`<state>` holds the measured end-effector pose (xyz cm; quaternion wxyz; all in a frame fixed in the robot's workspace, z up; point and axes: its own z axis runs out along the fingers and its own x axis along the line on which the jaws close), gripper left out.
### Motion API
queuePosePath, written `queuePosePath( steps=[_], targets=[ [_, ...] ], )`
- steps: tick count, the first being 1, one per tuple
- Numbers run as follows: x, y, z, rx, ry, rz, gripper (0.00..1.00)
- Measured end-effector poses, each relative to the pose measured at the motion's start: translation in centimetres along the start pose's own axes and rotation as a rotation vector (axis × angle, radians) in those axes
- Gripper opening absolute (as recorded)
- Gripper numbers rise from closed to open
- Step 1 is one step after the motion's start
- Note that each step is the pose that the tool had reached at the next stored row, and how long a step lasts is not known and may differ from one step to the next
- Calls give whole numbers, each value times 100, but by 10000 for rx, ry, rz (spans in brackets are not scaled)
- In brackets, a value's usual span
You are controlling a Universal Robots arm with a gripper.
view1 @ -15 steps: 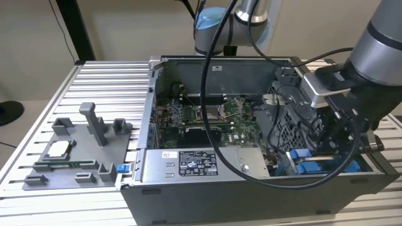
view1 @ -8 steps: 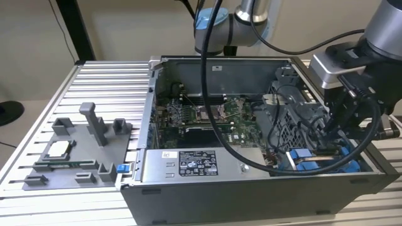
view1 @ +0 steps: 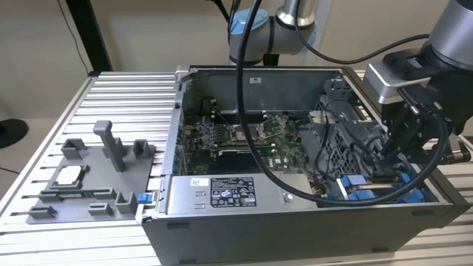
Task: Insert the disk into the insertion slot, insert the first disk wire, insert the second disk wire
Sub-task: 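Insert the second disk wire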
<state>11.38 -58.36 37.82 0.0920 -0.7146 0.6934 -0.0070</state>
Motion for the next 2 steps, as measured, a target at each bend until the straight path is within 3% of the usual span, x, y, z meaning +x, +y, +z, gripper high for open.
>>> queuePosePath(
  steps=[2],
  targets=[
    [0,0,-2,0,1,0,100]
  ],
)
